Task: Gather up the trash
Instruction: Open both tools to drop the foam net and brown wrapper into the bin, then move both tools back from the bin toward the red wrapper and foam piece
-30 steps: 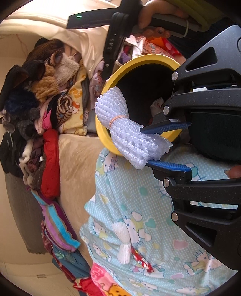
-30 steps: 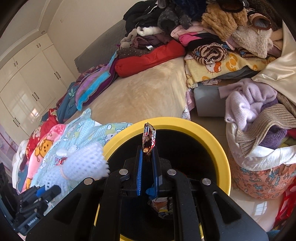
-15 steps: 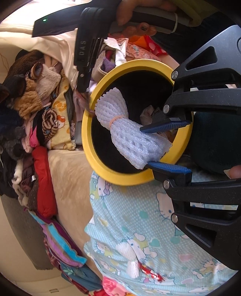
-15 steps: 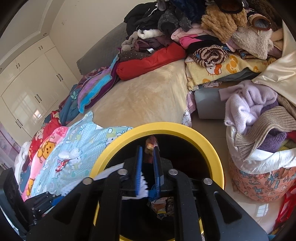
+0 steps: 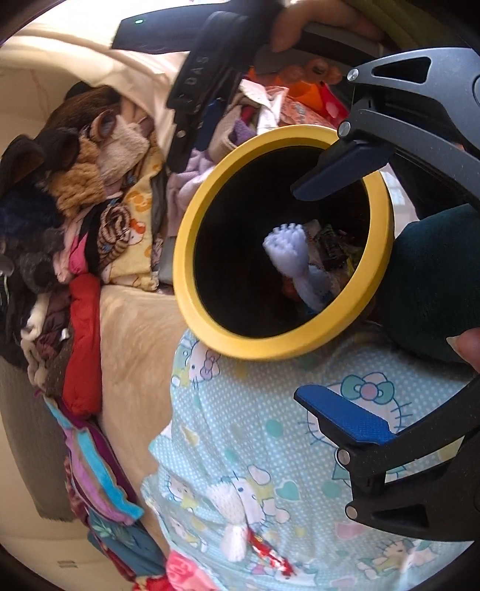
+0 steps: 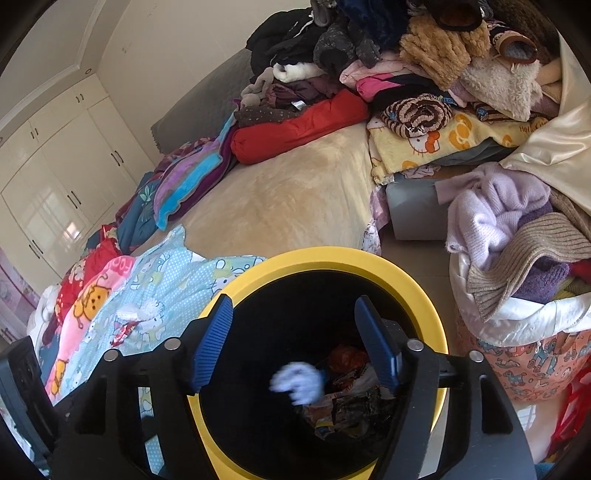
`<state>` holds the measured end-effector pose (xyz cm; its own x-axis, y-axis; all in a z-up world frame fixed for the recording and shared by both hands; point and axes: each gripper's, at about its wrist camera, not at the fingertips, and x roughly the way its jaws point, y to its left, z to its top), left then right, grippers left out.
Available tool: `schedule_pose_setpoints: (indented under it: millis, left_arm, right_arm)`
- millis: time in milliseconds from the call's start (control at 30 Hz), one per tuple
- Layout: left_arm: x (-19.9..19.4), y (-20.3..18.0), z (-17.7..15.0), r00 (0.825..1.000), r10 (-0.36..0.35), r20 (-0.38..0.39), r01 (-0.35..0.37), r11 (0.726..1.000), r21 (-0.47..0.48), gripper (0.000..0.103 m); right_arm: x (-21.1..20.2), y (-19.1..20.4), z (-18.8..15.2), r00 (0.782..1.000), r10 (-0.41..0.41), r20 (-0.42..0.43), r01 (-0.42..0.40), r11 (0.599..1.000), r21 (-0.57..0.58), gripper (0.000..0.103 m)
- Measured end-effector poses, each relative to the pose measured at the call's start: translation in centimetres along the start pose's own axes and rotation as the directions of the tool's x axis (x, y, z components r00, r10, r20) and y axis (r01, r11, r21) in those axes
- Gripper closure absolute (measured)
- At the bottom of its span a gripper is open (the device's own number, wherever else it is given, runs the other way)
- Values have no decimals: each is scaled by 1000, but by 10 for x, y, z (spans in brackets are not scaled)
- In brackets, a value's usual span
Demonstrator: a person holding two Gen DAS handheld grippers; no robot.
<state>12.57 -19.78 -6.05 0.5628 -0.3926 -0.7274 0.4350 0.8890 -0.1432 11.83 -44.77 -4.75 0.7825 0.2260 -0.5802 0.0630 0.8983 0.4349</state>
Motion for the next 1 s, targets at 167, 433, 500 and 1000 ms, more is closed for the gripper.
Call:
schedule_pose_setpoints:
  millis: [167, 433, 500, 1000]
  left_arm:
    - [-10, 14, 1, 999, 29, 28, -27, 998, -48, 11]
    - [-29, 41, 3, 993, 90, 81, -80, 991, -110, 11]
    - [-32, 49, 2, 990, 105, 91, -93, 987, -129, 11]
    - [-59, 127, -16, 969, 217, 122, -169, 933, -317, 11]
  right_arm:
    - [0, 9, 0, 1000, 9, 0, -9, 1000, -17, 34]
    - [3, 38, -5, 999, 48, -20, -50, 995, -87, 32]
    - [4, 47, -6, 998, 59, -28, -62, 992, -108, 32]
    - [30, 126, -20, 986, 129, -107, -153, 951, -269, 32]
